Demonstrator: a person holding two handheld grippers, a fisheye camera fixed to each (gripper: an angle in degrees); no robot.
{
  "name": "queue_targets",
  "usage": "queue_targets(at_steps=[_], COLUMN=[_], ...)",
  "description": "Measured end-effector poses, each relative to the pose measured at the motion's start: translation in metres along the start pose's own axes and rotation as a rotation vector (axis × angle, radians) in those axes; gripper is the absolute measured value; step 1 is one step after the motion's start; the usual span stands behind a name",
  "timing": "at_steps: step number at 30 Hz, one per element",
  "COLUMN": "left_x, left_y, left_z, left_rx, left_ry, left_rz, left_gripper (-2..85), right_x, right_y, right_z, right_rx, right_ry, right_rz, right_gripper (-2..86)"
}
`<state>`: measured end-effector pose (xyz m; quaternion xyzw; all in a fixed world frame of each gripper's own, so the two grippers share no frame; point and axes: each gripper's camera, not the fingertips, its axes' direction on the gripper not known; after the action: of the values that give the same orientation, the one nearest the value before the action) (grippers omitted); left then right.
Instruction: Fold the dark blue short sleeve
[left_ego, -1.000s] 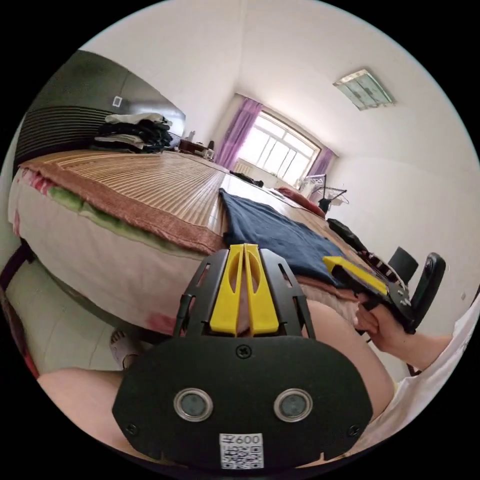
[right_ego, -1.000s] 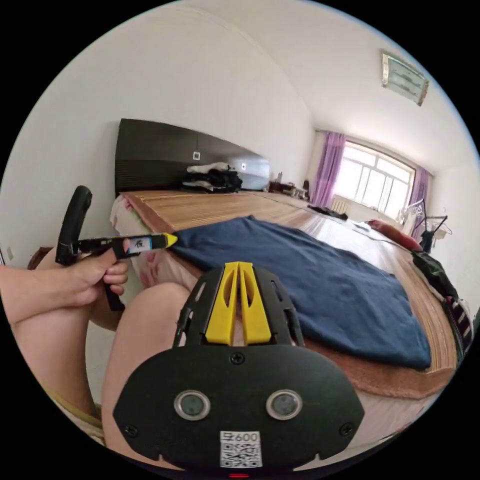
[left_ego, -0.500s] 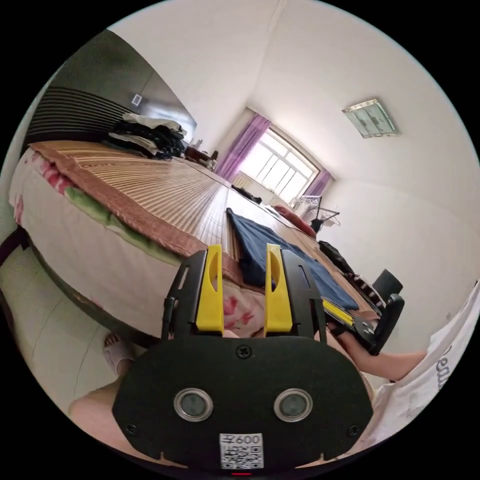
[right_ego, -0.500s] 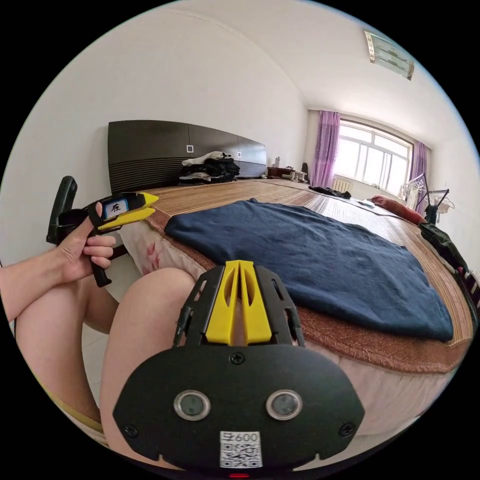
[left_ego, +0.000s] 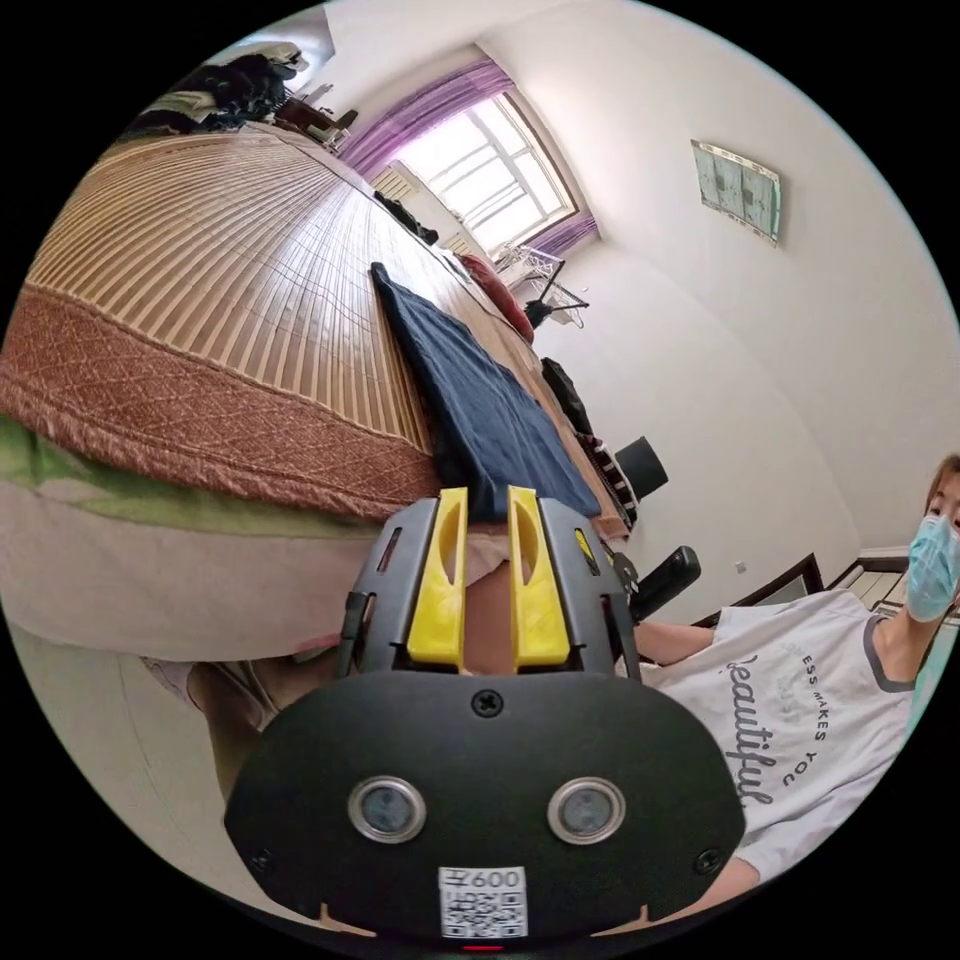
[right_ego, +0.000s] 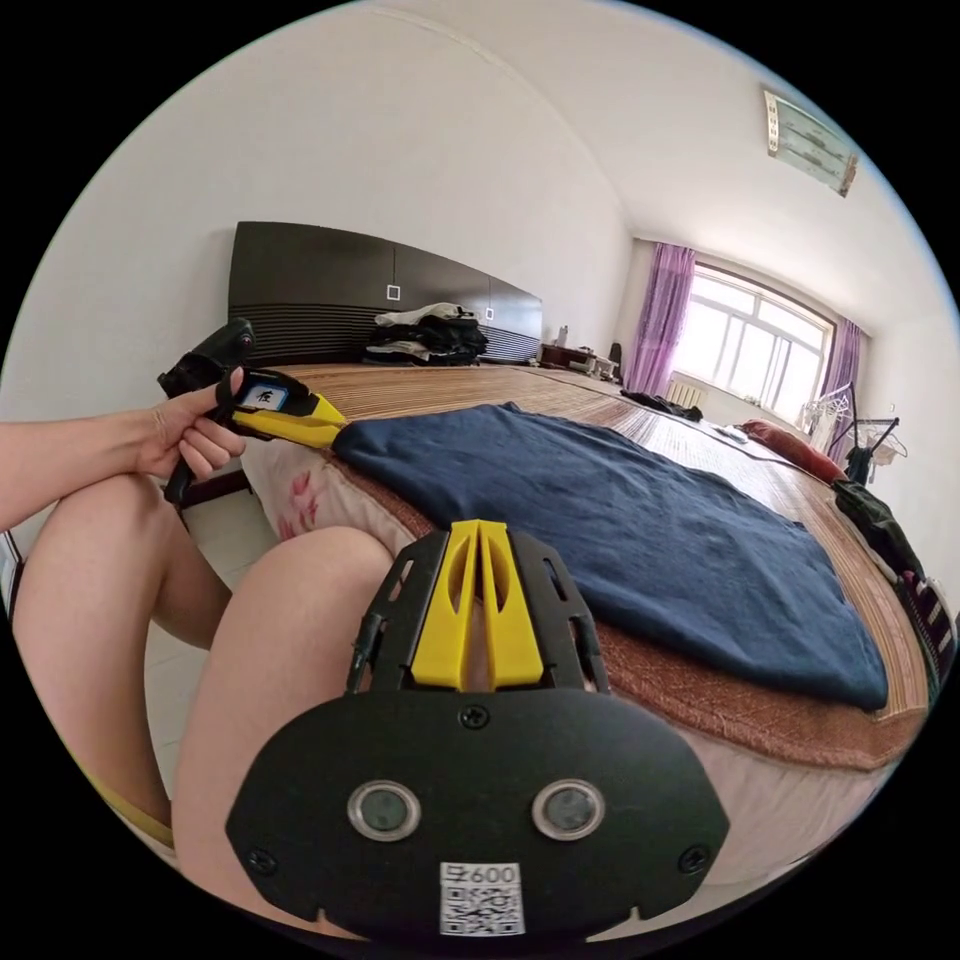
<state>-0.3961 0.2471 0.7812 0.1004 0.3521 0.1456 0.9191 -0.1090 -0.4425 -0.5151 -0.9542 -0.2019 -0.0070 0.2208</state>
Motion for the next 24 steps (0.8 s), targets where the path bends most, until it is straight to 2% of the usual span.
queue_targets(at_steps=[3,5,6,10,11,13,15,17,20,24], left_x=[-0.021,-0.035,-0.042,-0.062,-0.071,-0.084,-0.084,-0.080,-0.083,-0.084], left_y=[-0.003,-0.004,-0.005,-0.008,-0.006,-0.004,-0.010,-0.016,-0.021,-0.027], left_z=[-0.003,-0.005,-0.006,-0.006,-0.006,-0.005,-0.003,-0.003,0.001,-0.011], left_rx=[-0.005,-0.024,-0.032,-0.019,0.006,0.052,0.025,0.001,-0.019,0.033], left_ry=[0.062,0.080,0.068,0.163,0.210,0.261,0.230,0.169,0.143,0.105], left_rz=[-0.036,-0.067,-0.065,-0.064,-0.093,-0.126,-0.102,-0.062,-0.050,-0.007], left_gripper=[5.7,4.9,4.6,5.5,6.1,6.2,6.2,6.2,6.1,7.7], right_x=[0.005,0.013,0.016,0.043,0.051,0.061,0.068,0.076,0.081,0.086], right_y=[-0.024,-0.077,-0.092,-0.196,-0.222,-0.255,-0.279,-0.299,-0.312,-0.319], right_z=[0.006,0.018,0.021,0.042,0.061,0.104,0.153,0.215,0.264,0.290], right_rx=[-0.065,-0.265,-0.302,-0.266,-0.283,-0.354,-0.435,-0.546,-0.605,-0.599], right_ry=[-0.001,-0.041,-0.065,-0.380,-0.488,-0.577,-0.554,-0.438,-0.390,-0.444], right_rz=[0.021,-0.033,-0.044,-0.050,-0.043,-0.026,-0.010,0.037,0.113,0.216], right_gripper=[-0.8,-0.8,-0.8,-0.8,-0.8,-0.8,-0.8,-0.8,-0.8,-0.8])
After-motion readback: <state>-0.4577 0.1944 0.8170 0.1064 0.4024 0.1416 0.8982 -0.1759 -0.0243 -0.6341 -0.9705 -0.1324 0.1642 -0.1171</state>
